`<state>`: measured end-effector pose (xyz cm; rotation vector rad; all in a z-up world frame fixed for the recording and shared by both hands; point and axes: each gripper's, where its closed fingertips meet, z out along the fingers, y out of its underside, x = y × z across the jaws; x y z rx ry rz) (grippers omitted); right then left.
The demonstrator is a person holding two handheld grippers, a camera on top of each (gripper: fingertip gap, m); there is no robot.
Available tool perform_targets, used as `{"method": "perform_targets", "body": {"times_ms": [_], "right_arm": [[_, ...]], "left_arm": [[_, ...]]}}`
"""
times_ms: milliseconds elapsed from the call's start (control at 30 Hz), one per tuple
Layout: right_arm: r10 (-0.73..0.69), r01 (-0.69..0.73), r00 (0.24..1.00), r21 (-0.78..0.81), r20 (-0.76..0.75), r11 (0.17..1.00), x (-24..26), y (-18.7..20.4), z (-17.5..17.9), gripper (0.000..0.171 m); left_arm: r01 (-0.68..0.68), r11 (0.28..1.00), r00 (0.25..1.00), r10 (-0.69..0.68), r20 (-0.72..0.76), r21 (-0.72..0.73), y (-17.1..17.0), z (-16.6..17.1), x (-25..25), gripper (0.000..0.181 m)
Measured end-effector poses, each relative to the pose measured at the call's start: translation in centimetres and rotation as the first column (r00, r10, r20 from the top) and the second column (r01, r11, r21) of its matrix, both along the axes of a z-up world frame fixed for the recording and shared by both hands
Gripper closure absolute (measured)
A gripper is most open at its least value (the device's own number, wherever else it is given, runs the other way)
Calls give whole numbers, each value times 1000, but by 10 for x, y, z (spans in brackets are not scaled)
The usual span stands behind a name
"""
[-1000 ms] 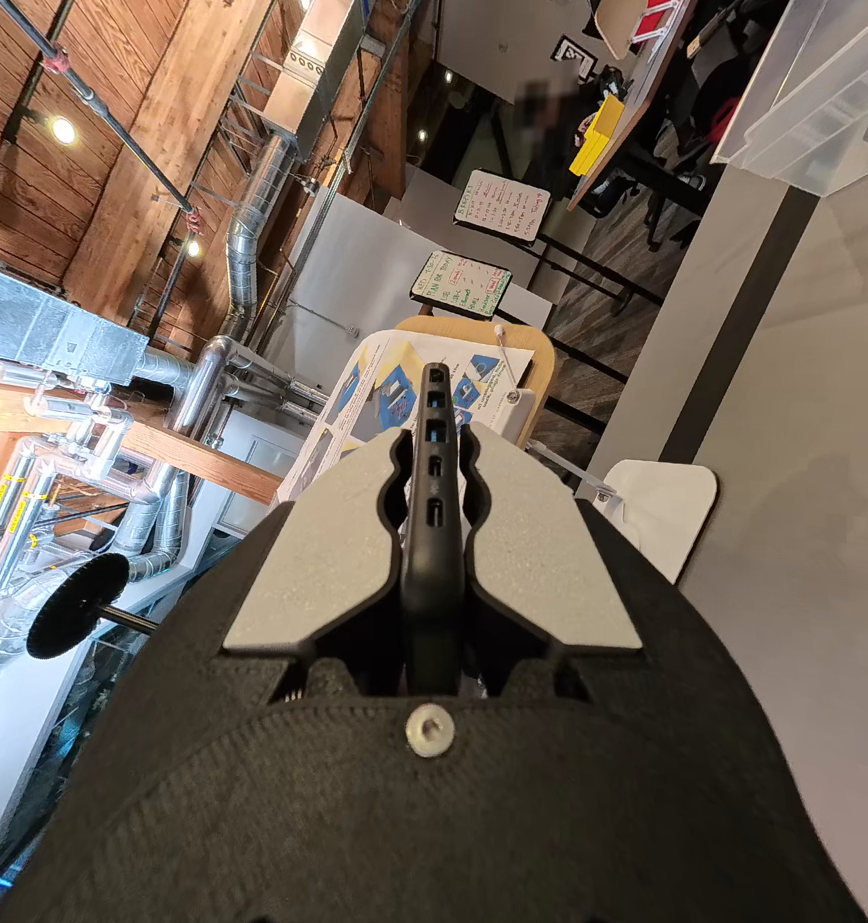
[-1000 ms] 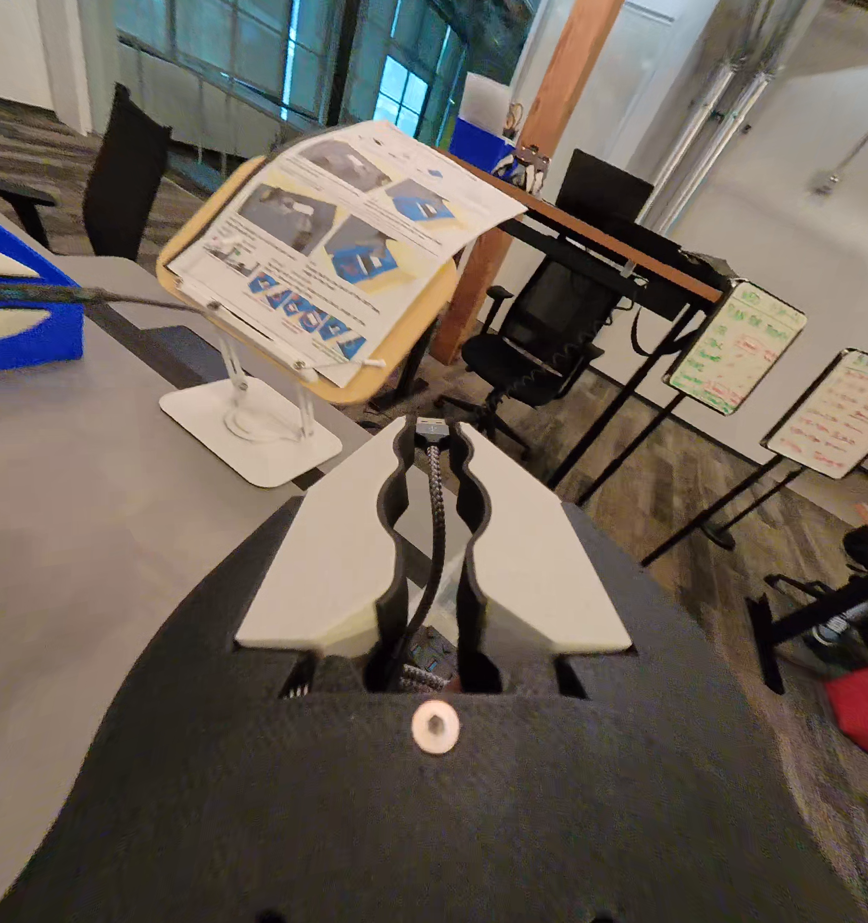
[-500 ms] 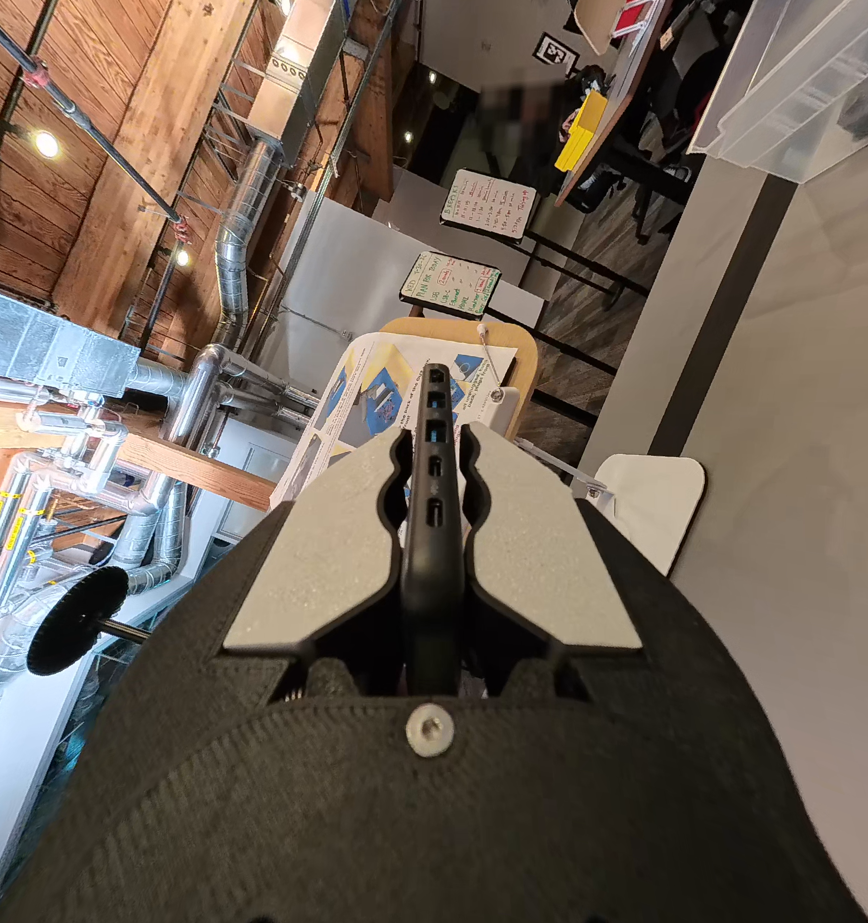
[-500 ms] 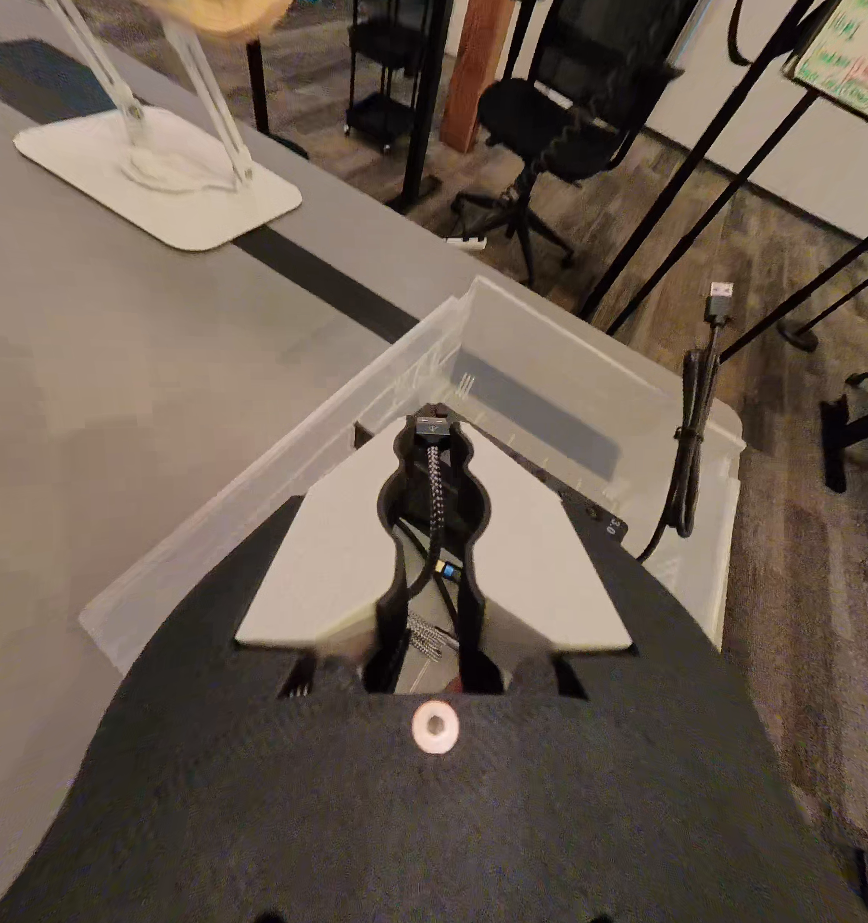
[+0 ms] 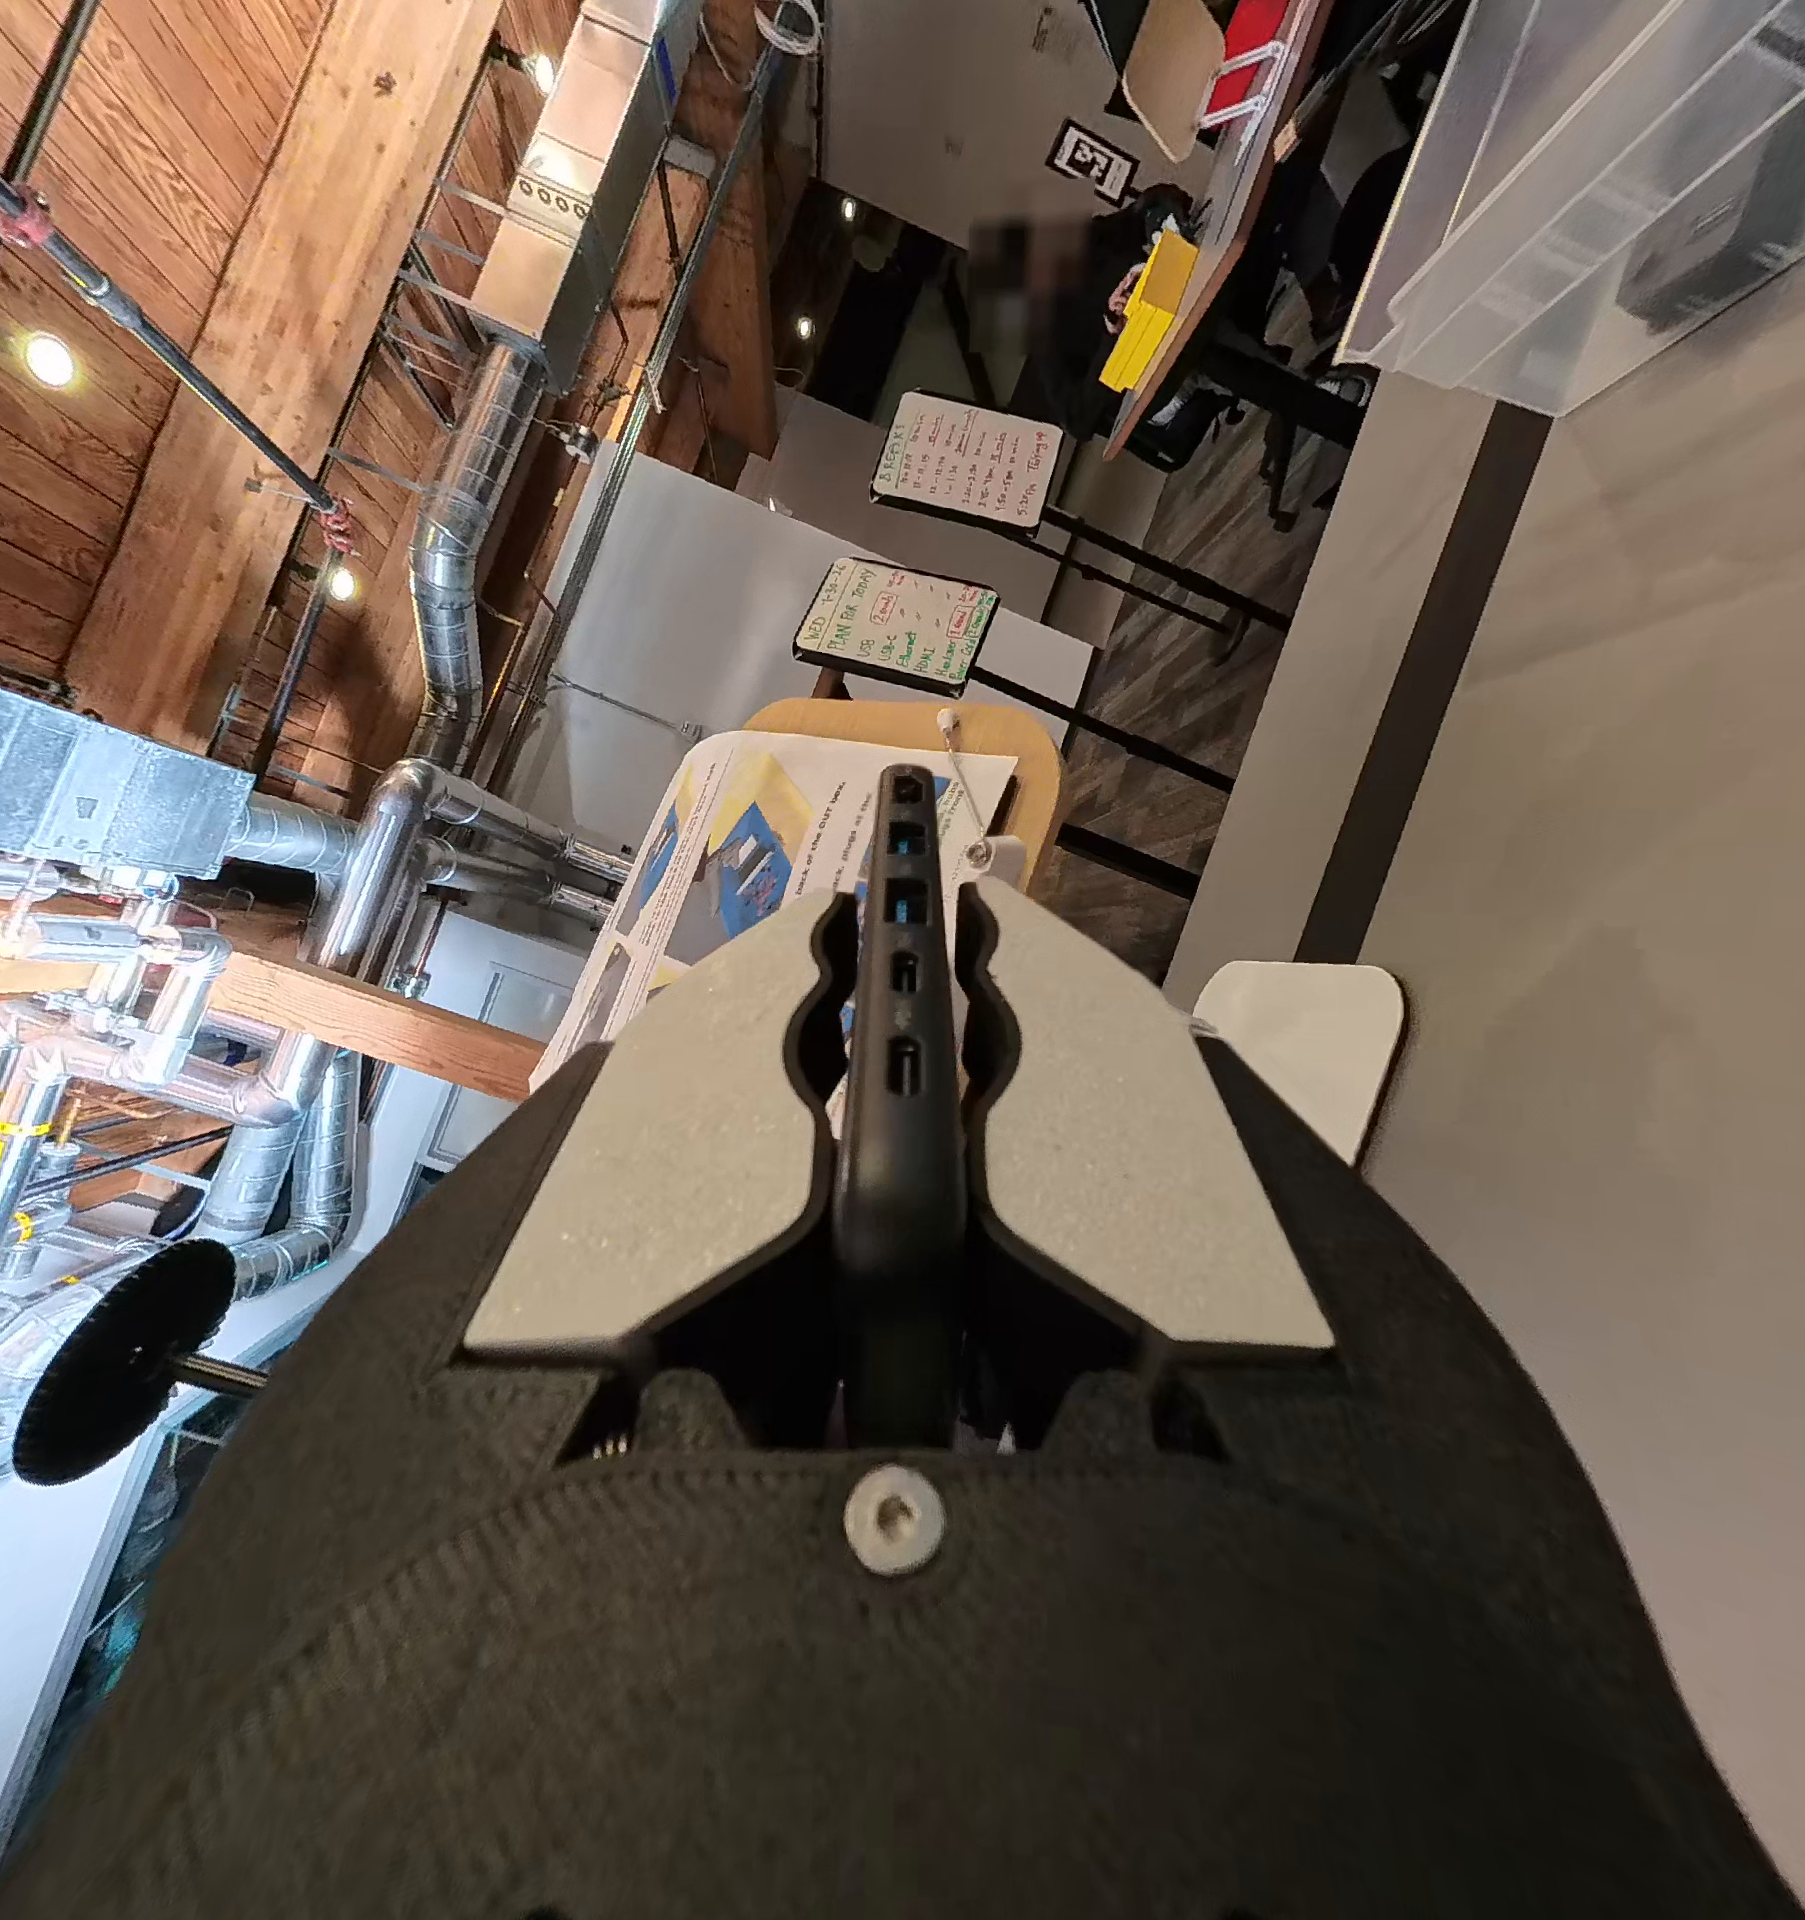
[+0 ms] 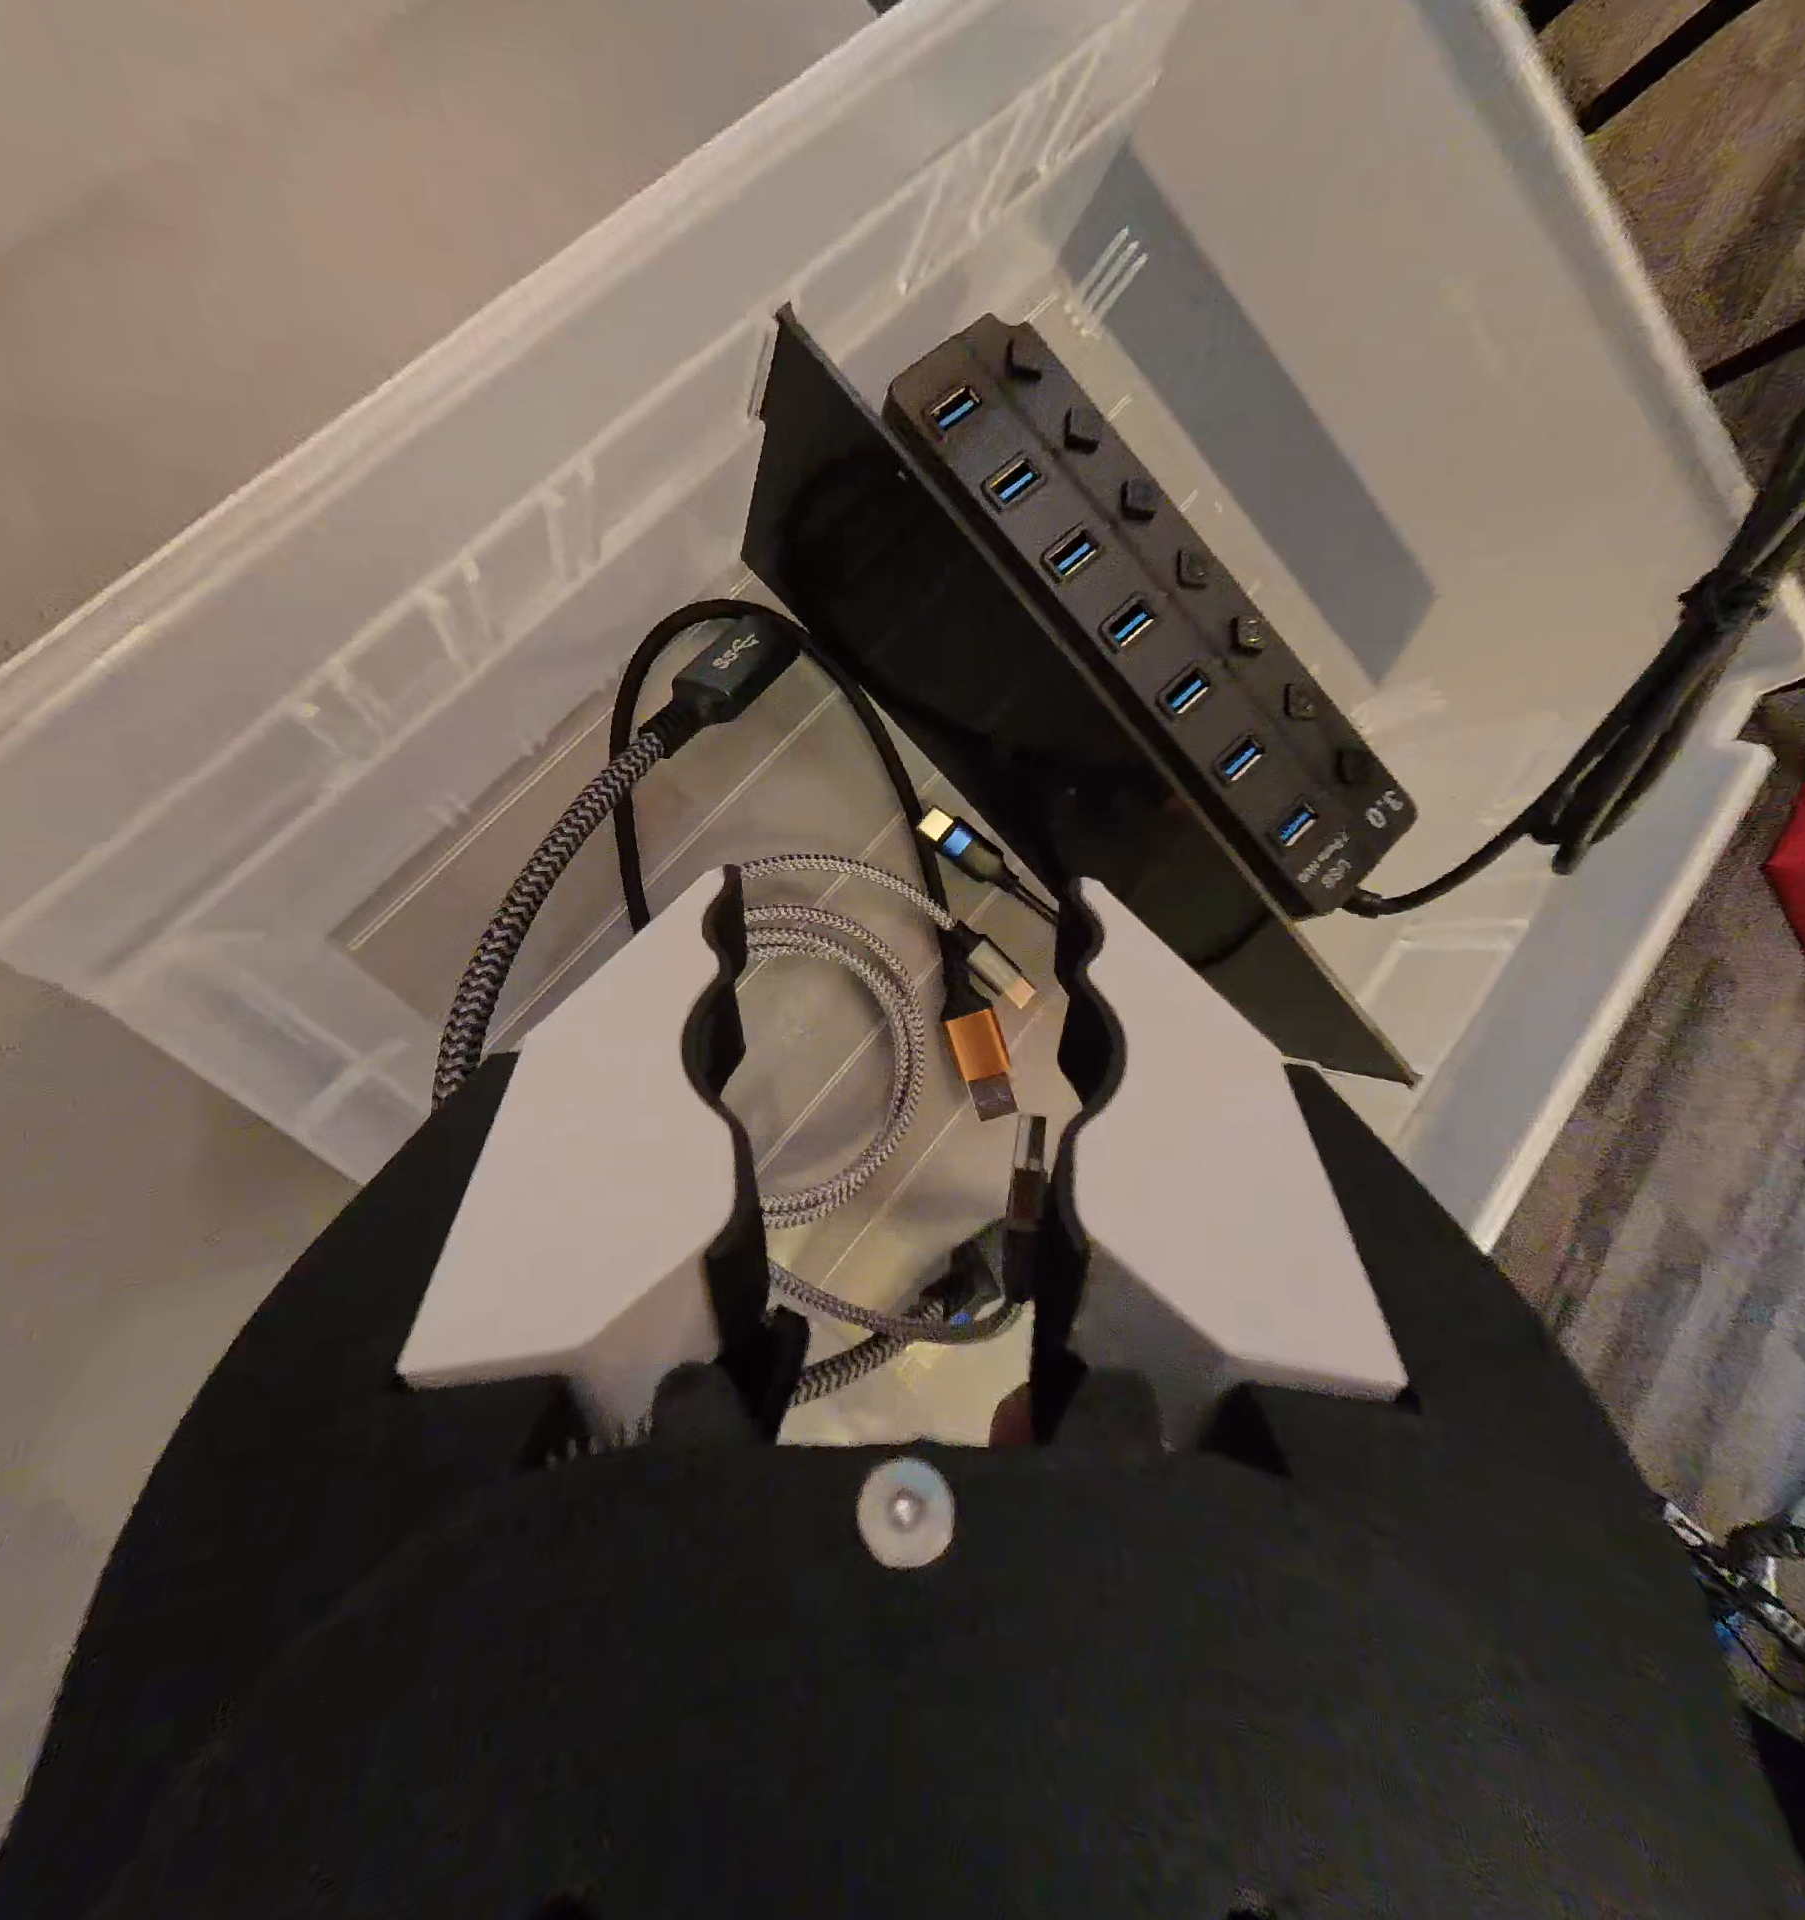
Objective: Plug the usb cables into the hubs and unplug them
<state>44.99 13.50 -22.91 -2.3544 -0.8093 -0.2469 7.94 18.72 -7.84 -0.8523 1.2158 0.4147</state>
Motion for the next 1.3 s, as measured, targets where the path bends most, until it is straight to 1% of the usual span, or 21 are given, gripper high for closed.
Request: {"method": "perform_targets", "body": {"times_ms": [67,133,167,233,267,300,367,467,533,600,633,700,800,833,933,967,1000,1033,1100,1233,1300], "right_arm": [[10,-14,999,93,50,996,-6,3,27,109],[44,-66,992,195,116,979,-24,6,59,107],[84,-120,985,247,154,961,-40,6,76,108],[171,-233,965,348,200,908,-84,6,107,117],[206,-280,952,375,225,884,-106,5,118,121],[243,-333,935,396,259,856,-128,5,126,121],[342,-455,886,446,313,771,-179,3,141,122],[477,-604,797,496,371,623,-250,-3,152,130],[515,-674,738,501,435,542,-282,-2,153,133],[517,-734,679,496,521,464,-302,2,152,132],[508,-758,652,490,563,430,-310,5,152,134],[461,-793,609,466,646,393,-319,12,151,133],[445,-857,513,407,734,317,-334,12,146,139],[444,-868,494,395,747,300,-337,12,144,142],[407,-886,454,351,793,304,-337,18,138,148],[405,-893,439,339,802,296,-337,17,136,154],[405,-897,431,333,807,291,-338,17,135,160],[405,-898,427,327,809,294,-337,17,134,160],[415,-894,434,326,799,307,-336,16,131,161],[420,-875,473,356,775,328,-331,13,134,162],[410,-865,487,363,771,345,-327,13,136,162]], "left_arm": [[10,1000,1000,-10,-5,-3,-2,-1,2,162],[20,1000,1000,-20,-4,-5,-4,-2,4,162],[26,1000,1000,-26,-5,-8,-5,-2,5,162],[37,999,999,-37,-4,-14,-8,-3,7,162],[42,999,999,-42,-4,-18,-9,-3,9,162],[49,999,999,-49,-5,-22,-11,-3,10,162],[57,998,998,-57,-8,-26,-14,-4,12,162],[70,997,997,-70,-14,-25,-18,-5,15,162],[82,996,996,-83,-16,-28,-22,-4,17,162],[110,993,994,-110,-25,-32,-27,-4,19,162],[131,991,991,-132,-36,-35,-30,-5,20,162],[165,985,985,-167,-49,-44,-37,-6,23,162],[210,976,975,-213,-63,-52,-47,-7,28,162],[223,973,971,-226,-73,-54,-50,-8,29,162],[250,967,964,-253,-86,-45,-57,-9,32,162],[258,965,961,-261,-93,-45,-59,-10,34,162],[262,964,959,-265,-99,-39,-61,-11,35,162],[262,964,959,-264,-107,-35,-62,-12,35,162],[266,964,956,-267,-124,-25,-63,-14,37,162],[271,962,957,-268,-115,14,-67,-11,41,162],[270,963,959,-269,-88,1,-68,-7,42,156]]}}
